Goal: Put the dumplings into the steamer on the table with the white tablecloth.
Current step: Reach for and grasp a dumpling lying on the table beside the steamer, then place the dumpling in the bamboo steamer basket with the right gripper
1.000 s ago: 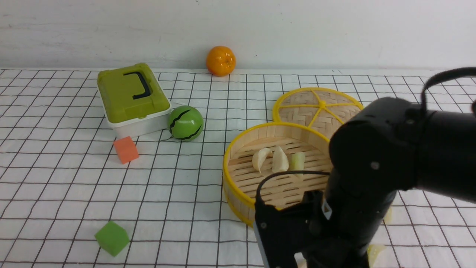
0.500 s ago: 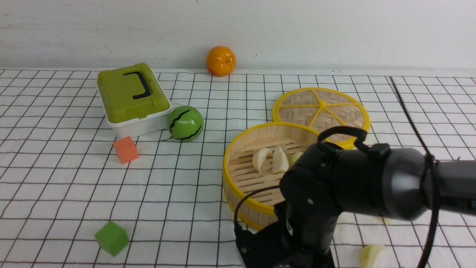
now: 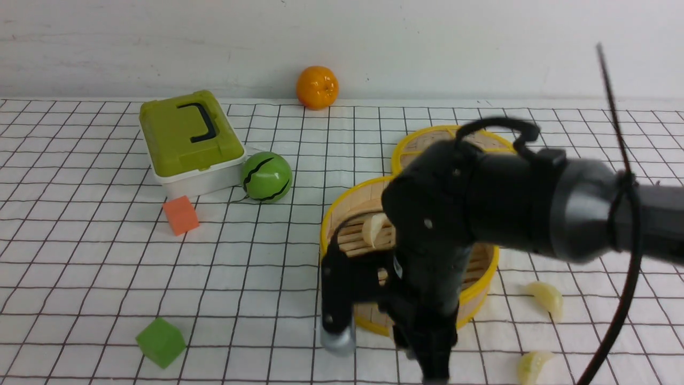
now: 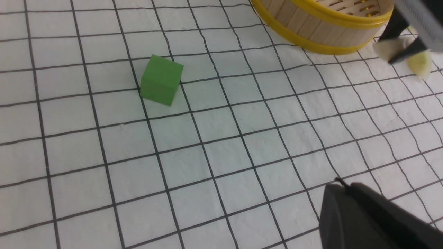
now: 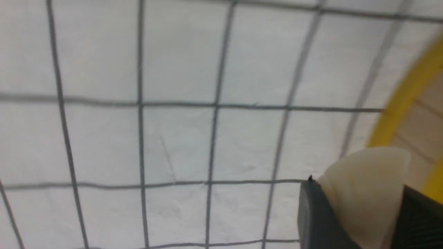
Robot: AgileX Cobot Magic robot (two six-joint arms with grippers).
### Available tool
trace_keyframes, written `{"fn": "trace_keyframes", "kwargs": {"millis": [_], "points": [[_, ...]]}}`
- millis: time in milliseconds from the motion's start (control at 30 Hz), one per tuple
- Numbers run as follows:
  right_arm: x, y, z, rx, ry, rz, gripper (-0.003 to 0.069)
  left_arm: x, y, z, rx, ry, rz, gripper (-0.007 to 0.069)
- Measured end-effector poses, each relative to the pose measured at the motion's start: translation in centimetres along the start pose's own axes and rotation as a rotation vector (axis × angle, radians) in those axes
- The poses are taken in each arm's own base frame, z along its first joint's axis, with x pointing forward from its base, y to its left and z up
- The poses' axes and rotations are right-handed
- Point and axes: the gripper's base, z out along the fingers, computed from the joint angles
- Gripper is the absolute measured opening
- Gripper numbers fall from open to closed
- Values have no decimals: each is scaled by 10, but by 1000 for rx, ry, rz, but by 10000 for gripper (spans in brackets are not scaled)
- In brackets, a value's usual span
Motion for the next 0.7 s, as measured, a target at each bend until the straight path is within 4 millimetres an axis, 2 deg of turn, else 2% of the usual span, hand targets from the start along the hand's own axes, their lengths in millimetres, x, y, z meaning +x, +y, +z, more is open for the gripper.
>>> {"fn": "trace_keyframes", "kwargs": {"millis": [100, 200, 267, 300, 333, 433, 500, 533, 600, 700], "points": [[-9, -22, -33, 59, -95, 277, 229, -1, -1, 0, 7, -15, 0, 1], [-10, -46, -44, 88, -152, 517, 229, -2, -1, 0, 14, -28, 0, 1], [-8, -56, -42, 90, -160, 608, 229, -2, -1, 1, 16, -30, 0, 1], [-6, -68, -33, 88, -165, 716, 229, -3, -1, 1, 16, -32, 0, 1], [-6, -70, -32, 89, -166, 728, 229, -3, -1, 1, 16, -32, 0, 1], [-2, -87, 2, 40, -141, 919, 229, -3, -2, 1, 19, -30, -2, 1], [-1, -90, 12, 24, -128, 957, 229, -2, -2, 1, 20, -28, -3, 1], [-1, -93, 26, -5, -109, 1003, 229, -2, -2, 1, 21, -28, -4, 1], [-1, -95, 40, -32, -95, 1038, 229, -2, -2, 1, 22, -28, -5, 1], [-4, -97, 51, -51, -104, 1059, 229, -2, -2, 1, 21, -26, -5, 2]]}}
